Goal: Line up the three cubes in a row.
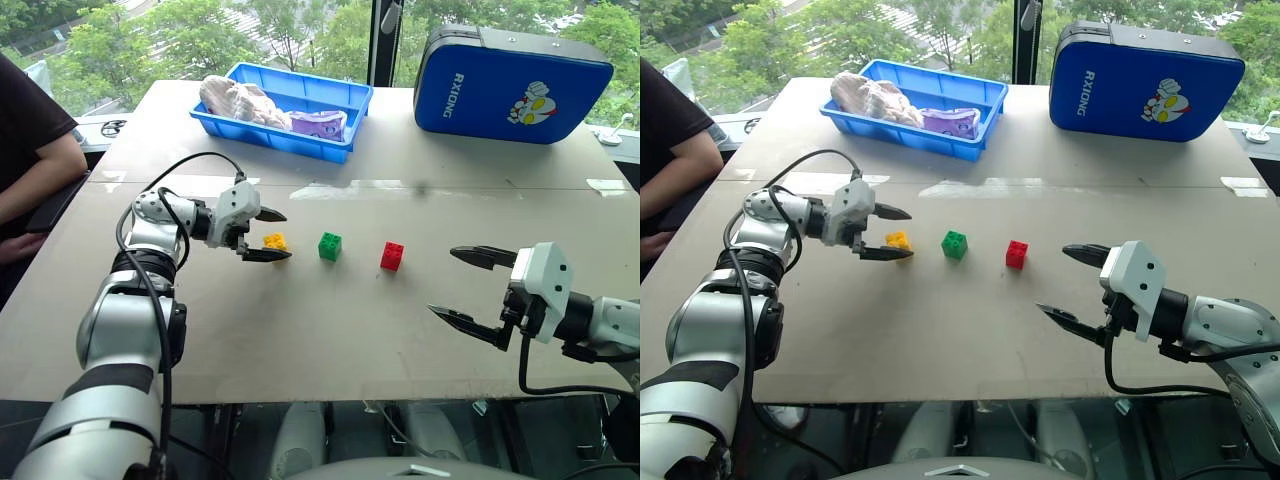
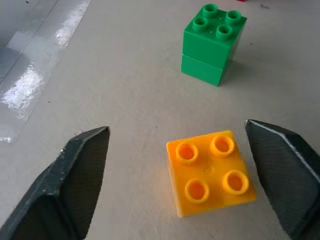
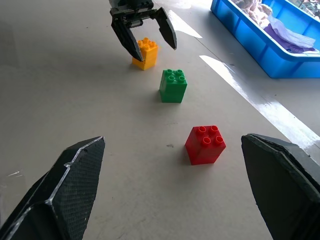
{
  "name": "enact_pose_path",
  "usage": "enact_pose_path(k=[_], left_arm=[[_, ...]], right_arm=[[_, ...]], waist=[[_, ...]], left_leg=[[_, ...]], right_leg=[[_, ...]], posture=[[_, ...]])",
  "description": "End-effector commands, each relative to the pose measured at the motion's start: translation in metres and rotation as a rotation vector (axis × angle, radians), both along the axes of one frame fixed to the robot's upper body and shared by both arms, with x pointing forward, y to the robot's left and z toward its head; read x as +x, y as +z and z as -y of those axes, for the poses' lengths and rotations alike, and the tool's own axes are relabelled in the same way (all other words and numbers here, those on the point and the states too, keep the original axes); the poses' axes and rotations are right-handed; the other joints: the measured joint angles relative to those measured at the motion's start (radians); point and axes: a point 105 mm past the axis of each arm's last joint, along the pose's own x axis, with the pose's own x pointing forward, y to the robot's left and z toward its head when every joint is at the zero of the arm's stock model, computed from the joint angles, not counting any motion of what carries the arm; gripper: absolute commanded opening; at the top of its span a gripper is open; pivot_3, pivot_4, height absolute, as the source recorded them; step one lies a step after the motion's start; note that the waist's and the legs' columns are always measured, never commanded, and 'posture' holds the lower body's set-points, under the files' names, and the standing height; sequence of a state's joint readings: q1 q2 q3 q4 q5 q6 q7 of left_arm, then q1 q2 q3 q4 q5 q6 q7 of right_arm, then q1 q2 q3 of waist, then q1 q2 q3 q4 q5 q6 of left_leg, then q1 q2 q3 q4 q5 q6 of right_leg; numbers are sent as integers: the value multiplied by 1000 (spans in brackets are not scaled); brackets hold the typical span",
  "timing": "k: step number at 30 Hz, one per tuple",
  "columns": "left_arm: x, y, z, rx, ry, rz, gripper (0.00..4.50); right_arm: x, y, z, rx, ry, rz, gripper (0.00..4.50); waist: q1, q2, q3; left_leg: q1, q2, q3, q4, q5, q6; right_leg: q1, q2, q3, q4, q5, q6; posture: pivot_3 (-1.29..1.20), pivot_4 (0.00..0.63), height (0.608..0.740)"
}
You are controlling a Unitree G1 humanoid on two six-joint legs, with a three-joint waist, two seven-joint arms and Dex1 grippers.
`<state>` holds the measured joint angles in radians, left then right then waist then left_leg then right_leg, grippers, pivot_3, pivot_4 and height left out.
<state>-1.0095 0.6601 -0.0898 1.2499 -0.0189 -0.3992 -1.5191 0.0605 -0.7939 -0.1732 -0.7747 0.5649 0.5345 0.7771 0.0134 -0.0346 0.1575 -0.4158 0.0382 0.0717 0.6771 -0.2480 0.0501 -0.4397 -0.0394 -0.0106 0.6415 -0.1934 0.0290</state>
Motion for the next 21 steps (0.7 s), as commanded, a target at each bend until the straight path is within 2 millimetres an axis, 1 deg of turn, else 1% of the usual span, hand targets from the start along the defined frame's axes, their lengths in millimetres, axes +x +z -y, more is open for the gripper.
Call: enact_pose_path(k=[1,4,7,11,14,15,16,19,21], left_arm=[[-1,6,-9,-29,29,25,4475],[-2,10,-14,-65,48,30,4475],[-5,16,-19,-143,64,29,4475],[-8,28,-29,-310,138,41,4475],[-6,41,-38,-506,303,86,4475],[-8,44,-39,-565,368,108,4475],[-12,47,-38,-596,411,118,4475],[-29,52,-27,-690,535,147,4475],[-49,53,-17,-733,598,142,4475]], right_arm=[[-2,10,0,-5,7,49,4500],[-2,10,-1,-2,12,47,4500],[-2,10,-3,4,19,47,4500],[1,10,-5,14,19,55,4500],[6,15,-8,68,-11,72,4500],[9,17,-8,87,-26,75,4500],[10,17,-8,98,-36,77,4500],[11,14,-5,88,-55,64,4500],[9,7,4,66,-76,30,4500]], waist=[[0,0,0],[-1,0,0],[-1,0,0],[-3,0,0],[-3,0,0],[-7,0,0],[-7,0,0],[-5,0,0],[0,0,0]], left_leg=[[0,0,0,0,0,0],[0,0,0,0,0,0],[0,0,0,0,0,0],[1,1,-1,0,0,0],[1,2,-1,0,0,0],[1,3,-3,0,0,0],[2,3,-3,0,0,0],[1,3,-4,0,0,0],[1,2,-3,0,0,0]], right_leg=[[0,0,0,0,0,0],[0,0,0,0,0,0],[0,0,0,0,0,0],[0,0,0,0,0,0],[0,0,0,0,0,0],[0,0,1,1,0,0],[0,-1,2,1,0,1],[0,-2,1,1,1,1],[0,-5,1,1,1,1]], posture=[[0,150,740],[0,150,740],[0,150,740],[0,150,740],[0,150,740],[0,150,740],[0,150,740],[0,150,740],[0,150,740]])
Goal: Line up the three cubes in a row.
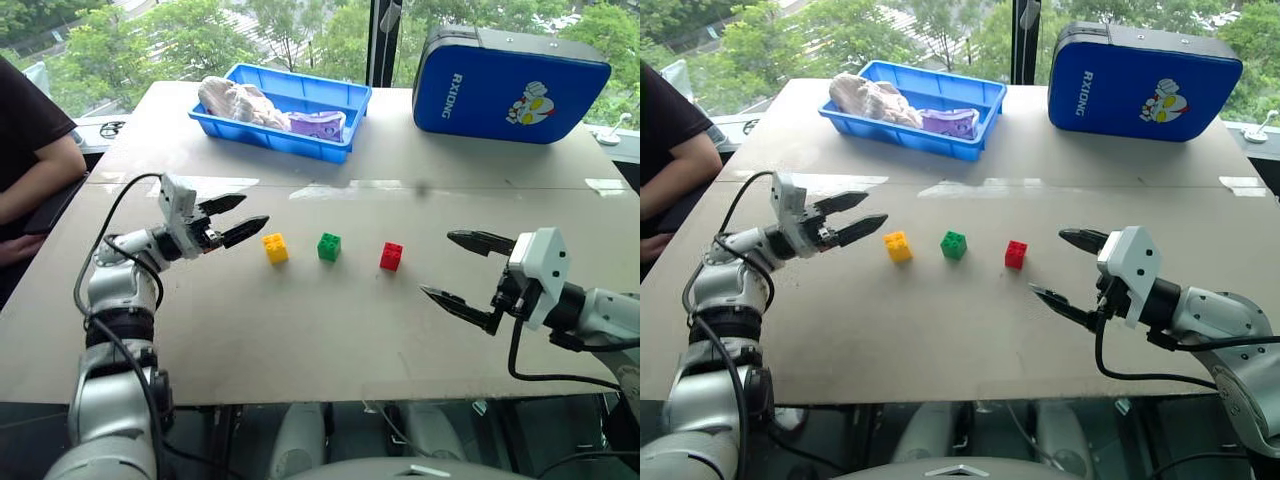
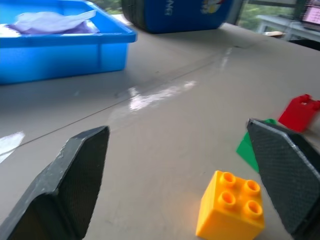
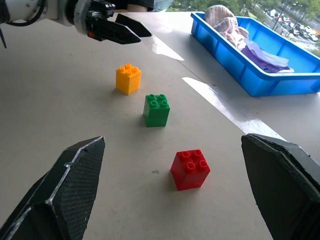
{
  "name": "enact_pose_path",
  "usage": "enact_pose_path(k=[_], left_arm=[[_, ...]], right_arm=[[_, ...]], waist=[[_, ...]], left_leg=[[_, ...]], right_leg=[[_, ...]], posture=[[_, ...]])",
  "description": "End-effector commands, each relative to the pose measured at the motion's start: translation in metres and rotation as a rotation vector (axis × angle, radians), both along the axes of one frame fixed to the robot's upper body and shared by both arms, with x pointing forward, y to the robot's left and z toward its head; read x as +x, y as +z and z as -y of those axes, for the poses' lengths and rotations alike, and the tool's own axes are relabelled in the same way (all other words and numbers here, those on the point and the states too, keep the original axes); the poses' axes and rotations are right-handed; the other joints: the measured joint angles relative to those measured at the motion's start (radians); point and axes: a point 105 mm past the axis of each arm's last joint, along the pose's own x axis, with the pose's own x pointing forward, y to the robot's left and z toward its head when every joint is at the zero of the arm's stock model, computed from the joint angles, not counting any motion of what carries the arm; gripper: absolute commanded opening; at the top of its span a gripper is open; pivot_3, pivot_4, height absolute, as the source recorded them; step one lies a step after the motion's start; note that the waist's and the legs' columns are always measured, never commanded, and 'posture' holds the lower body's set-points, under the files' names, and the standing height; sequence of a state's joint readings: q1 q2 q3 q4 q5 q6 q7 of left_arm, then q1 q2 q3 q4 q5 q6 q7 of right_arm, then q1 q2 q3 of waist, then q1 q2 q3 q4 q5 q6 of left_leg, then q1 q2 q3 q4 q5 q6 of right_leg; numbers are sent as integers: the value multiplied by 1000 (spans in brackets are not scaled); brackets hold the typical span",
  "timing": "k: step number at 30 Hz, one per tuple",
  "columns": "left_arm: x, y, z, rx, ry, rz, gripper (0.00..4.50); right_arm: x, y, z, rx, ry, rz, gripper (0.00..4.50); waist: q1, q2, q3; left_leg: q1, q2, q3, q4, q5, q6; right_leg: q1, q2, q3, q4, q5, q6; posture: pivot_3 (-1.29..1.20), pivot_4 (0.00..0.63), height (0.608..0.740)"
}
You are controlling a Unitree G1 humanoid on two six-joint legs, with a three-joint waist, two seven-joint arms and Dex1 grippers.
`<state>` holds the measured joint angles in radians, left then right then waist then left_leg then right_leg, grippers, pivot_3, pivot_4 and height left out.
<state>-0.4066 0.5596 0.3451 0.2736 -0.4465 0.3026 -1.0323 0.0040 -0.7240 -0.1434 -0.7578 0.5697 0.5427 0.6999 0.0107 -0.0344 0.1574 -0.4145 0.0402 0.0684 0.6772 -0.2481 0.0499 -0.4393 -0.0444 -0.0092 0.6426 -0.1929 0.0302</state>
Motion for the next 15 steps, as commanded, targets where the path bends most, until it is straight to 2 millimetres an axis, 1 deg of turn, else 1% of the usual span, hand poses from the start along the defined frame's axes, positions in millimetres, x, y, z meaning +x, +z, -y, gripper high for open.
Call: enact_pose_path(k=[1,3,4,6,7,8,10,12,15], left_arm=[[-31,31,17,-61,86,60,4475],[-52,25,25,-26,72,26,4475],[-58,24,27,-19,70,11,4475],[-76,12,25,51,36,-34,4475],[-84,8,24,81,20,-54,4475],[-93,2,20,108,7,-82,4475],[-107,-8,11,165,-14,-122,4475],[-118,-17,2,203,-21,-164,4475],[-127,-26,-6,237,-19,-198,4475]], right_arm=[[-5,-4,14,-36,-37,-23,4500],[-10,-7,23,-46,-52,-55,4500],[-11,-7,25,-47,-57,-64,4500],[-19,-12,34,-75,-64,-104,4500],[-22,-14,37,-86,-65,-123,4500],[-27,-17,42,-104,-72,-145,4500],[-33,-23,51,-128,-83,-177,4500],[-39,-26,59,-139,-94,-202,4500],[-42,-30,67,-157,-104,-224,4500]], waist=[[4,0,0],[4,0,0],[4,0,0],[3,0,0],[3,1,-1],[1,1,-1],[2,2,-1],[2,2,-1],[2,3,-1]], left_leg=[[-1,-1,-1,0,0,0],[0,-1,-1,0,0,0],[1,-2,-1,0,0,0],[3,-2,-1,0,0,0],[4,-1,-1,0,0,0],[6,-1,0,-1,0,0],[16,-1,3,-6,0,0],[18,-1,3,-7,0,-1],[18,-1,3,-7,-3,-5]], right_leg=[[0,-1,-1,-1,0,0],[1,-2,-1,-1,0,0],[2,-2,-2,-1,0,0],[3,-2,-2,0,-3,-4],[3,-1,-2,0,-4,-2],[5,-1,-2,0,-5,-1],[11,-1,1,-1,-6,-1],[11,-2,1,-1,-6,-1],[10,-6,0,-2,-6,-1]], posture=[[0,150,740],[0,150,740],[0,150,740],[0,150,740],[0,150,740],[0,150,740],[0,150,740],[0,150,740],[0,150,740]])
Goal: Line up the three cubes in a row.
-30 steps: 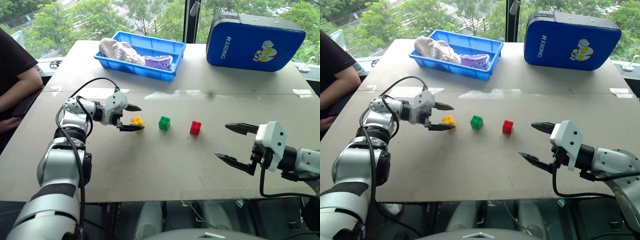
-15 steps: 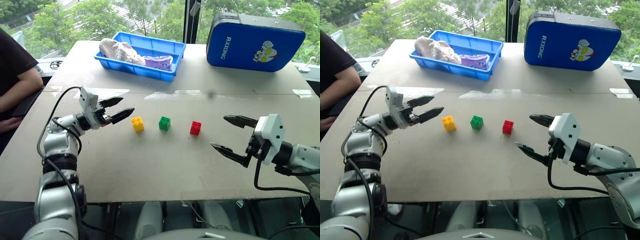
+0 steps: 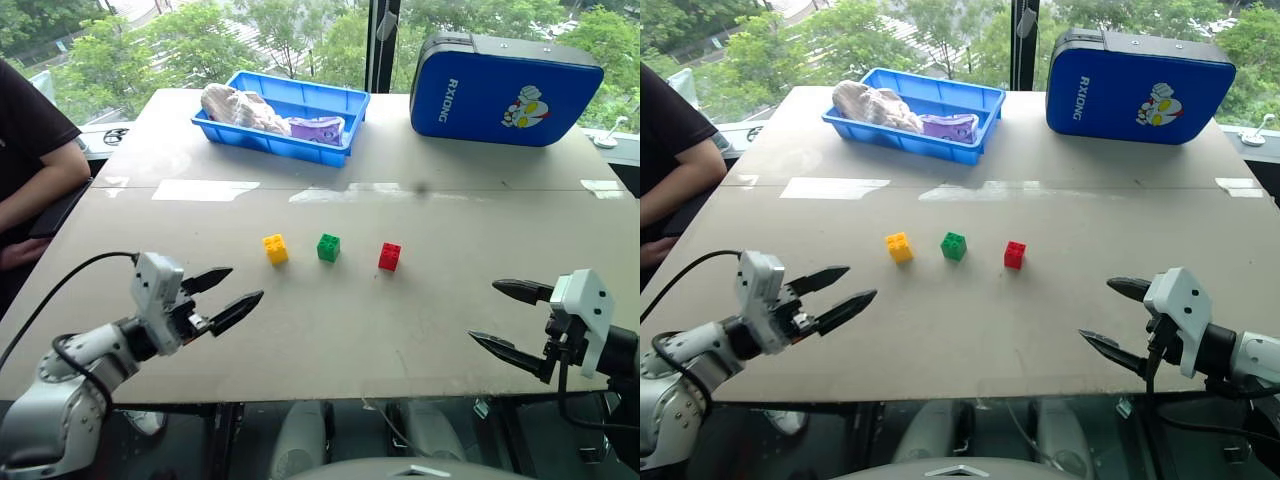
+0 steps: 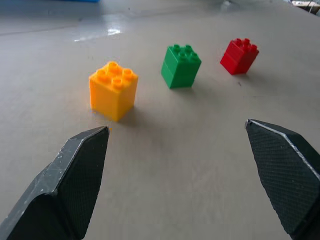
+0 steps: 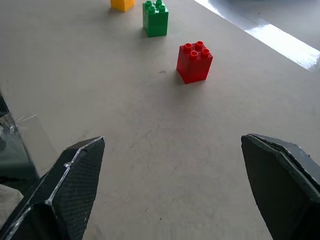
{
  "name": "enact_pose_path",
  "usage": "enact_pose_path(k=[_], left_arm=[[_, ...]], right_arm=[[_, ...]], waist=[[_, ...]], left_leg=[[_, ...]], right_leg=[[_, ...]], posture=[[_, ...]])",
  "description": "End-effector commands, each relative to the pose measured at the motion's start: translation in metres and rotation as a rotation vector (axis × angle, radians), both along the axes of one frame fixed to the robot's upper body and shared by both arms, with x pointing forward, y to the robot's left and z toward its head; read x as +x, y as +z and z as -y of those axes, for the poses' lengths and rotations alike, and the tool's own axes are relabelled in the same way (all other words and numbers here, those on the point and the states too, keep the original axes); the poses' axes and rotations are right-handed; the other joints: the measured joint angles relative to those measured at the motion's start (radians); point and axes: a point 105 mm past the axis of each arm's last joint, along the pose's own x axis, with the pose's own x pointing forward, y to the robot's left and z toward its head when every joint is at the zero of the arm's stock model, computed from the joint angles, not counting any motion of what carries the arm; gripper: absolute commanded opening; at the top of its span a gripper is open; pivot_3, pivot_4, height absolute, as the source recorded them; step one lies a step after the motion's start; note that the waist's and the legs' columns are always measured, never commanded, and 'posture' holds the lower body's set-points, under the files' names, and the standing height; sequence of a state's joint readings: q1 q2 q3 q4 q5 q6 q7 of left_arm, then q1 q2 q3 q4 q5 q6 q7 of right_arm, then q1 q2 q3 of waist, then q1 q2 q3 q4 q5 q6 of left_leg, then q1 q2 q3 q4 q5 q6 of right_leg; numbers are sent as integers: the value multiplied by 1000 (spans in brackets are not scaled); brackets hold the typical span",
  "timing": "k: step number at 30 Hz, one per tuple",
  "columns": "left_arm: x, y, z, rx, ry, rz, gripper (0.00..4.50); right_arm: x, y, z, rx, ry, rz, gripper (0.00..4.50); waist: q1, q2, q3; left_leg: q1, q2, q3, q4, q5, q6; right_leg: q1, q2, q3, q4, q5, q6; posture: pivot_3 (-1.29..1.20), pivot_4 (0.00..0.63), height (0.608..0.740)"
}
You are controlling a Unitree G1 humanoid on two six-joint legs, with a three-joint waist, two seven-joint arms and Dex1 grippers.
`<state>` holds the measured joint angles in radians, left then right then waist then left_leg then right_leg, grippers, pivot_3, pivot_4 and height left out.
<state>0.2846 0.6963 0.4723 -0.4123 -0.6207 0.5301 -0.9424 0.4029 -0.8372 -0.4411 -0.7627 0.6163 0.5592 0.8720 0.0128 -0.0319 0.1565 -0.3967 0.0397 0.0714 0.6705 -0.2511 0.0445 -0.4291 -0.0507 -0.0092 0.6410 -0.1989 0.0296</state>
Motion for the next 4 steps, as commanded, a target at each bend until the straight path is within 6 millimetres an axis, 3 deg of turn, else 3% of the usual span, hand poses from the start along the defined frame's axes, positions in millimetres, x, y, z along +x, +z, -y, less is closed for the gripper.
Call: enact_pose_path(k=[1,4], left_arm=[[-7,5,-7,48,-13,36,4475],[-10,-1,-8,71,-27,18,4475]], right_arm=[[-2,7,7,-20,10,32,4500],[-4,5,9,-17,9,20,4500]], waist=[[0,0,0],[1,0,0]], left_leg=[[0,0,0,0,0,0],[-1,0,0,0,0,0]], right_leg=[[0,-1,0,0,0,0],[0,-3,-2,-2,0,0]], posture=[[0,150,740],[0,150,740]])
